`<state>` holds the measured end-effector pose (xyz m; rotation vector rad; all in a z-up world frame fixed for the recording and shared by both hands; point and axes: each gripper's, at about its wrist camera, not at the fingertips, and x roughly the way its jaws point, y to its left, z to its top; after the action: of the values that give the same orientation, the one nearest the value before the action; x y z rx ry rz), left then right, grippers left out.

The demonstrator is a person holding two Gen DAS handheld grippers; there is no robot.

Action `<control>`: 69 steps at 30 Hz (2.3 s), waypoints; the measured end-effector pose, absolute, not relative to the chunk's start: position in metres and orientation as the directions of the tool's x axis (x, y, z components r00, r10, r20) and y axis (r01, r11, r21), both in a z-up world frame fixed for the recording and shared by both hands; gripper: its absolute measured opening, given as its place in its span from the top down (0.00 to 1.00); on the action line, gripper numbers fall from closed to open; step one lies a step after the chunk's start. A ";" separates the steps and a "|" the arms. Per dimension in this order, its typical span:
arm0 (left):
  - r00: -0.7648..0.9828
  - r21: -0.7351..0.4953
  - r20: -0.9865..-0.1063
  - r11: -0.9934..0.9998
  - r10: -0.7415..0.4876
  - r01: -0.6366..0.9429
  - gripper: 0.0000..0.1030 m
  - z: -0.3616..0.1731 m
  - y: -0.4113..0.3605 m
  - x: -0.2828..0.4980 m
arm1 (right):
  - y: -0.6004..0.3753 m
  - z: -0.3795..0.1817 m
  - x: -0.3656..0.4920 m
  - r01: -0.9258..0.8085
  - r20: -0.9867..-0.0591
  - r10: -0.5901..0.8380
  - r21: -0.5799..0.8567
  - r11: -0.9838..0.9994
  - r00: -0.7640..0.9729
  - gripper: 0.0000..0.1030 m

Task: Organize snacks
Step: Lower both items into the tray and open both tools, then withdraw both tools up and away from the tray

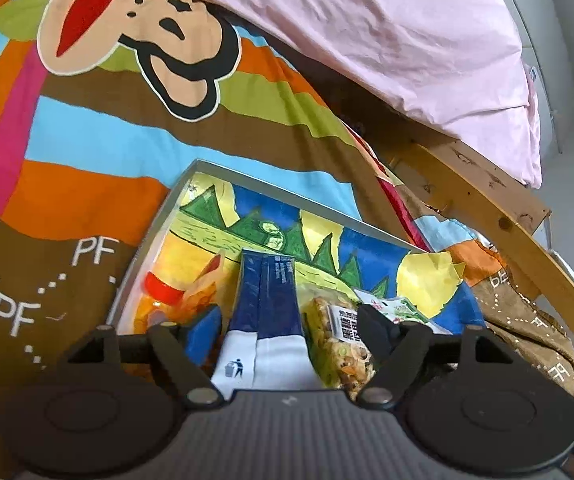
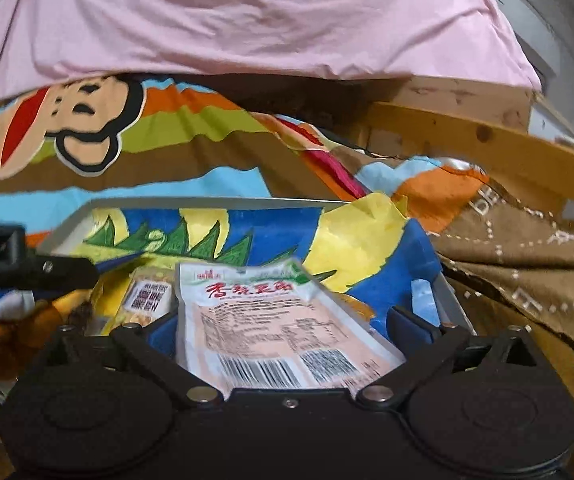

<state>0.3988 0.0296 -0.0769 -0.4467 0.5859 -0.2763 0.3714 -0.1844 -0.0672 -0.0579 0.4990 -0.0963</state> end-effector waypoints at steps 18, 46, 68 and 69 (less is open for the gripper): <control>0.822 -0.392 -0.493 0.916 -0.284 0.081 0.07 -0.029 0.023 0.349 | -0.220 -0.016 0.337 0.118 -0.445 -0.055 0.116 0.986 0.894 0.01; 0.878 -0.236 -0.455 0.971 -0.148 0.041 0.00 0.047 0.029 0.227 | -0.219 0.045 0.212 0.006 -0.378 0.025 0.080 0.997 0.925 0.01; 0.873 -0.068 -0.486 0.998 -0.034 0.001 0.00 0.022 0.019 0.116 | -0.207 0.036 0.106 -0.080 -0.420 0.057 -0.037 0.996 0.906 0.01; 0.871 -0.062 -0.490 0.998 -0.035 0.005 0.00 0.021 0.018 0.110 | -0.206 0.035 0.101 -0.089 -0.423 0.061 -0.047 0.995 0.904 0.01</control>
<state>0.1105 0.0181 0.0210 -0.0597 0.5126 -0.0207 0.1005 -0.2057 0.0355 -0.0653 0.4343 0.0779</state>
